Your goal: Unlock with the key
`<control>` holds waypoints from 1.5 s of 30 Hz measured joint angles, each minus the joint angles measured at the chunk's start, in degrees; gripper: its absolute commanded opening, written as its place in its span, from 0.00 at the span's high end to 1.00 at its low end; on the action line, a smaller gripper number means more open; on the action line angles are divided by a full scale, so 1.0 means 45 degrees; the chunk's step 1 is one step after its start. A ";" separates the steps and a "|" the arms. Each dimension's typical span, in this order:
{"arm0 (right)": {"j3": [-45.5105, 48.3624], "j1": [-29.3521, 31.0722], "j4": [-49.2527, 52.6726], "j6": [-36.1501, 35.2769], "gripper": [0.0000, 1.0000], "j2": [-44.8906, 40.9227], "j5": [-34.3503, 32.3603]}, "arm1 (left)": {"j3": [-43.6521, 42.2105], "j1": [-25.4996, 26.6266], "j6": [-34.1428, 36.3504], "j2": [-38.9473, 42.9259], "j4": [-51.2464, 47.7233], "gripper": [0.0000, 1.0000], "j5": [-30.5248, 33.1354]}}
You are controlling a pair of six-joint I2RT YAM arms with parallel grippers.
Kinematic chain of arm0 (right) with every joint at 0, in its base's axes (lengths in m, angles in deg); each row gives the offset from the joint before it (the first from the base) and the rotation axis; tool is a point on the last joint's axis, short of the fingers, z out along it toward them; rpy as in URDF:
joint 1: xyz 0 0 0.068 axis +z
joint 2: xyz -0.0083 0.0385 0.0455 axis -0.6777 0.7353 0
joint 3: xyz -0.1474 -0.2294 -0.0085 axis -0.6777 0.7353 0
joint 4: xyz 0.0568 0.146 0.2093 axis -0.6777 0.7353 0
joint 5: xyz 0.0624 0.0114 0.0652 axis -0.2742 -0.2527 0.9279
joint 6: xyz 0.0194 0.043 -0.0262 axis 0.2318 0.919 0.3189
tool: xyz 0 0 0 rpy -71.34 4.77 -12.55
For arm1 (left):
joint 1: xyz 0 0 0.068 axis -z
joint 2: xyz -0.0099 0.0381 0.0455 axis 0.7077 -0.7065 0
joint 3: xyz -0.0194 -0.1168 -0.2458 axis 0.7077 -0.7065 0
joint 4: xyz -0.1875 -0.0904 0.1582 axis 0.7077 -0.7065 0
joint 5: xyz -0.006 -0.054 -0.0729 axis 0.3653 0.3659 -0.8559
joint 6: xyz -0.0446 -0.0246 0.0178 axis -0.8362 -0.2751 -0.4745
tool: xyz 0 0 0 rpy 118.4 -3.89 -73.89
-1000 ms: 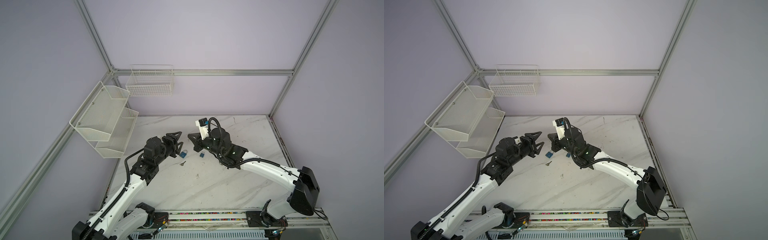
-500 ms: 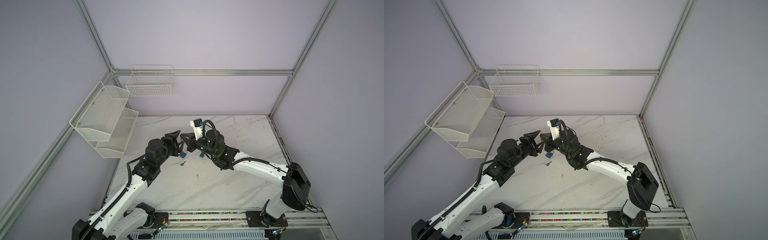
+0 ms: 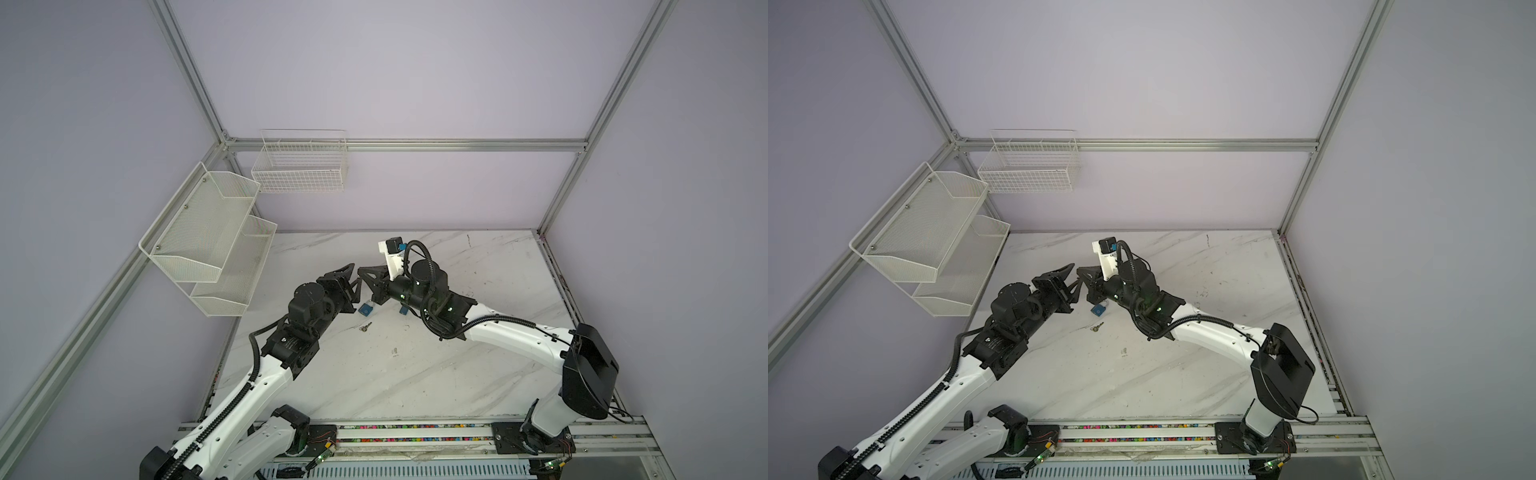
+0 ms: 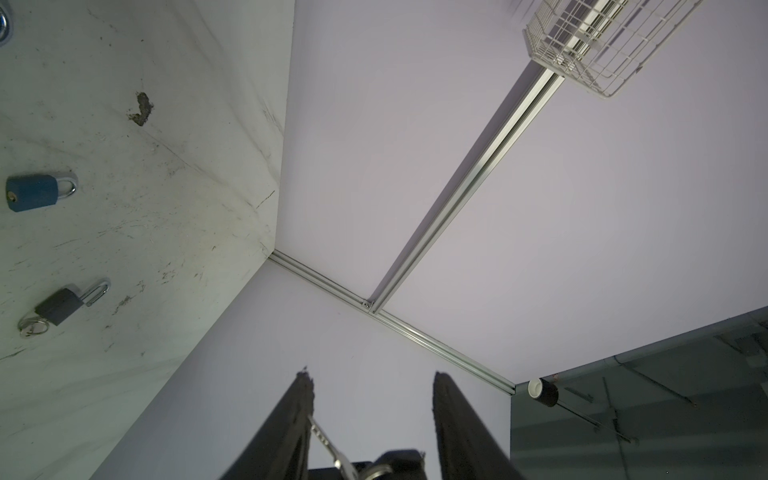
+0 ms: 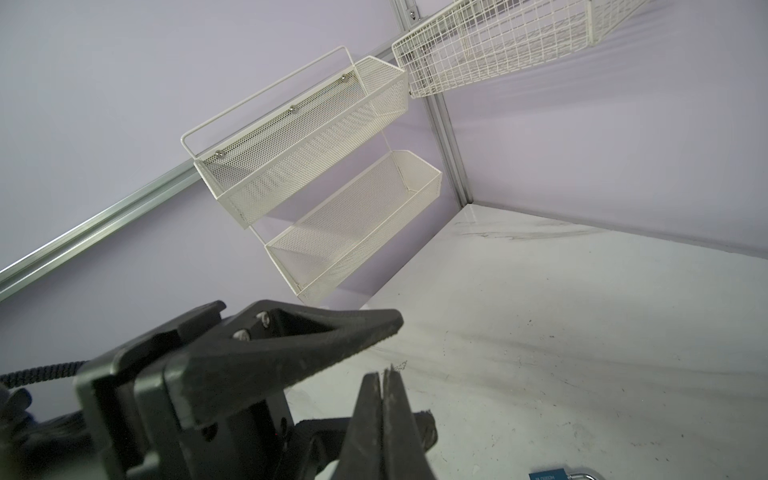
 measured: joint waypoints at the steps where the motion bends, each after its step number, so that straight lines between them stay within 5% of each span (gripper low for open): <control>1: 0.0019 0.0000 -0.0015 0.0000 1.00 0.0000 0.0000 | -0.0010 0.0000 -0.0010 0.0000 0.0005 0.61 0.0024; 16: 0.0418 0.0000 -0.0291 -0.0015 1.00 -0.0262 0.0087 | -0.0015 0.0078 -0.0005 -0.0010 0.0000 0.88 0.0044; 31: 0.0418 0.0000 -0.0282 -0.0029 1.00 -0.0282 0.0097 | -0.0015 0.0170 0.0058 -0.0015 -0.0005 1.00 0.0112; 35: 0.0418 0.0000 -0.0189 -0.0058 0.77 -0.0432 0.0068 | -0.0015 0.0262 0.0078 0.0019 0.0107 1.00 0.0321; 45: 0.0792 -0.0170 0.0423 0.0617 0.55 -0.2535 0.0005 | 0.0005 0.0257 0.2540 -0.0219 0.0525 1.00 0.1098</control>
